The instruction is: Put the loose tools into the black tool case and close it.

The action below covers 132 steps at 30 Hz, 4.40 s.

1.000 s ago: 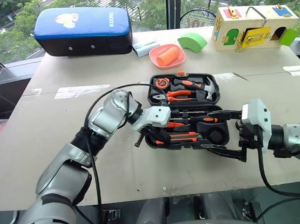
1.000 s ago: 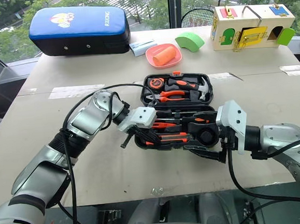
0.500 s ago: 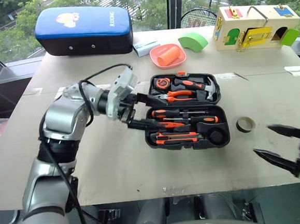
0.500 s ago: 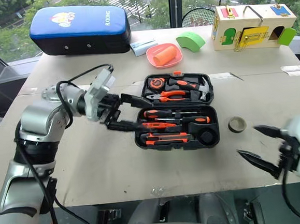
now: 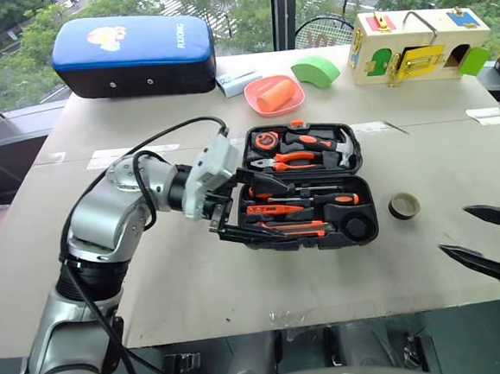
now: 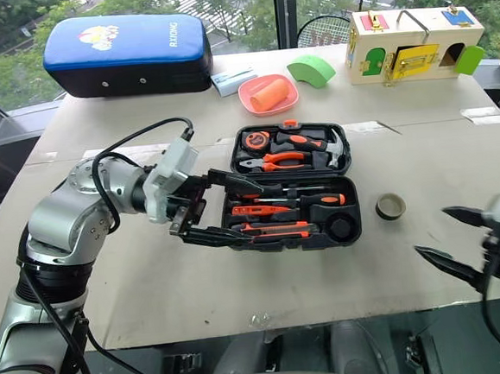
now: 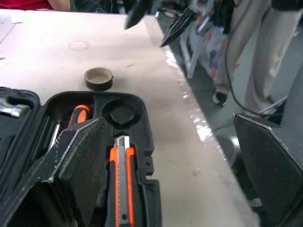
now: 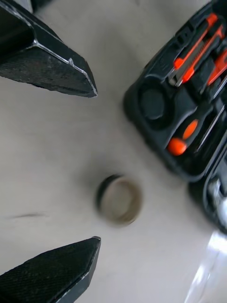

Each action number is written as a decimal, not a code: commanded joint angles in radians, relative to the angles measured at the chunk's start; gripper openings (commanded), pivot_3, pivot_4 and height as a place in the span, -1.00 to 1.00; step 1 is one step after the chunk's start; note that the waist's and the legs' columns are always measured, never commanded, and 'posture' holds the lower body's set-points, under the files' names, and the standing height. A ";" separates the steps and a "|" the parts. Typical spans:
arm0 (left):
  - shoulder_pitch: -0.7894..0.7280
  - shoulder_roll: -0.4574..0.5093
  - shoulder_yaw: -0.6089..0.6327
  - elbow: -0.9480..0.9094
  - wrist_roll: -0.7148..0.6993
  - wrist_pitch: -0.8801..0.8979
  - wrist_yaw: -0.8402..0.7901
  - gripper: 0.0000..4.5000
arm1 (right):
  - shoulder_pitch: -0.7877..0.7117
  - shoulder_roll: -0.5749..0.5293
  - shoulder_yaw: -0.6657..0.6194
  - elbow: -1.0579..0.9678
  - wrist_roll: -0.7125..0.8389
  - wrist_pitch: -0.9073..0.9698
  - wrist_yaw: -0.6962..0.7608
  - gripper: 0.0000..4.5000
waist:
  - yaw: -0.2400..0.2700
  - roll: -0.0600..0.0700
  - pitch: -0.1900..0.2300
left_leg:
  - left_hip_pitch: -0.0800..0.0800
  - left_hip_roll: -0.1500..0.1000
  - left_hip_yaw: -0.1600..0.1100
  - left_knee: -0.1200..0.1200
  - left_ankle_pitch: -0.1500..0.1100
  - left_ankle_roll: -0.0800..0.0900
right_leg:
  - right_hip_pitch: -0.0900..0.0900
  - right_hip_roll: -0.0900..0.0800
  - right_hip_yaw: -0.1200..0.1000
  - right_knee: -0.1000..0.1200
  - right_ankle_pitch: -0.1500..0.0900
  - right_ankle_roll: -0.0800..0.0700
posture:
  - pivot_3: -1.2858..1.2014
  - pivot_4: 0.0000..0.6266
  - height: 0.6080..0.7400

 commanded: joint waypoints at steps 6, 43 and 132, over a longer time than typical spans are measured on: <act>-0.025 0.004 -0.004 -0.045 -0.010 0.004 0.043 1.00 | -0.260 -0.010 0.298 0.180 -0.187 -0.066 -0.061 0.16 | 0.008 0.000 0.000 | -0.004 0.000 0.000 0.001 0.000 0.000 | -0.003 0.000 0.000 -0.002 0.000 0.000 | 0.03 -0.52 0.93; -0.026 0.085 -0.078 -0.083 0.023 0.010 0.024 1.00 | -0.578 -0.041 0.659 0.090 -0.259 -0.173 0.183 -0.99 | 0.000 0.000 0.001 | -0.007 -0.001 -0.002 0.002 0.000 0.000 | -0.005 0.000 -0.003 -0.002 0.000 0.000 | 0.03 -0.52 0.93; 0.257 0.139 0.142 0.359 0.227 -0.165 0.238 -1.00 | -0.750 0.051 0.650 0.709 -0.477 -0.562 0.261 -0.98 | -0.016 0.001 0.000 | -0.013 -0.001 0.001 0.001 0.000 -0.001 | -0.017 0.000 0.003 0.003 0.001 0.000 | 0.03 -0.52 0.93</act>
